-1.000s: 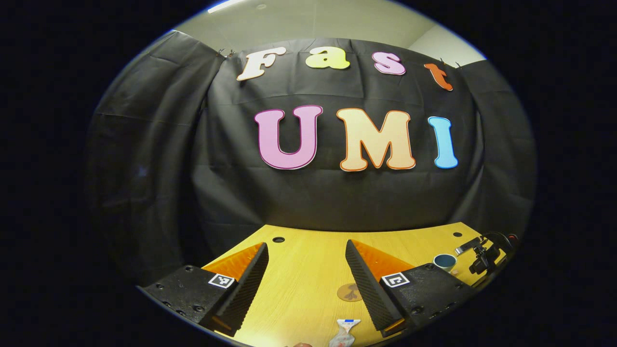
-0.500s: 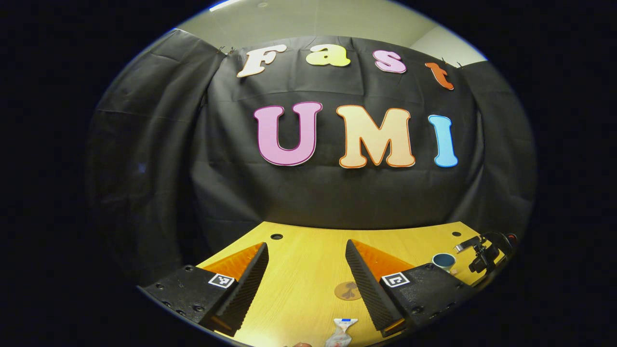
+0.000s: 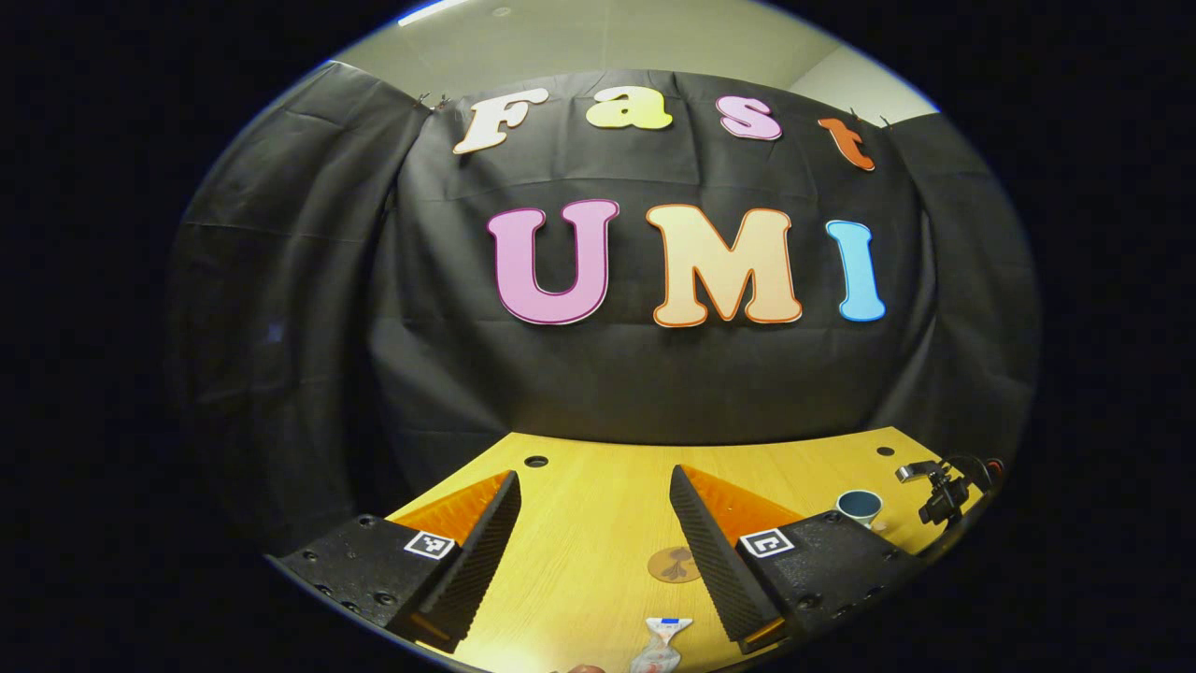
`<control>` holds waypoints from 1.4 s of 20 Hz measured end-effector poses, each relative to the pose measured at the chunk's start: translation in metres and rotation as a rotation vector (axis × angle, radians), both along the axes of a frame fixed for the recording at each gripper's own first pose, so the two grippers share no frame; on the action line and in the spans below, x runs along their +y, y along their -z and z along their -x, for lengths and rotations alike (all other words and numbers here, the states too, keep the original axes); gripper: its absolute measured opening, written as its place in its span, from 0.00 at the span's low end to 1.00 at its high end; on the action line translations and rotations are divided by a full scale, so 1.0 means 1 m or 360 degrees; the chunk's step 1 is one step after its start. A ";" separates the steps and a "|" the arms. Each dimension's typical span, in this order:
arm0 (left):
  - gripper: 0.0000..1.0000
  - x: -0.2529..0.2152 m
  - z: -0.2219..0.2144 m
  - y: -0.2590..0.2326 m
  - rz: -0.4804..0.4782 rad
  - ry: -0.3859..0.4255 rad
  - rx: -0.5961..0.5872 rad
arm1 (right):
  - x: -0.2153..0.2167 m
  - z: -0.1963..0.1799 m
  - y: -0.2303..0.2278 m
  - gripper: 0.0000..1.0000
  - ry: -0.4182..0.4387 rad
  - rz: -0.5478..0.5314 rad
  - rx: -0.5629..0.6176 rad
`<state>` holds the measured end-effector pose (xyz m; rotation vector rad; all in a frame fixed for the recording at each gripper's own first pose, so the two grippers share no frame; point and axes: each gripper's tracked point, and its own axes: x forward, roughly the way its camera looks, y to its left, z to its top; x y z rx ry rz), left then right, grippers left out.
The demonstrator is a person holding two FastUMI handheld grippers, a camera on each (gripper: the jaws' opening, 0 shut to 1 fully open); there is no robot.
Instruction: Put the toothbrush and toothpaste on the desktop into the cup, then pick up the cup and place it on the coaster on the desktop.
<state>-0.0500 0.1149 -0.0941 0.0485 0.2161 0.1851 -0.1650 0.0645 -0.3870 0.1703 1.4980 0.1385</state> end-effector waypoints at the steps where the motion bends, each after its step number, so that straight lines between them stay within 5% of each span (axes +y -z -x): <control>1: 0.94 -0.001 0.001 0.001 0.0003 0.0003 0.0003 | 0.001 -0.002 -0.004 0.07 0.0006 -0.0017 -0.0013; 14: 0.94 -0.021 -0.002 -0.001 0.0007 0.0044 0.0014 | 0.019 -0.047 -0.064 0.07 0.0190 -0.0321 -0.0244; 28: 0.94 -0.022 0.008 0.012 0.0034 0.0010 0.0091 | 0.025 -0.166 -0.154 0.06 0.0148 -0.0442 -0.0900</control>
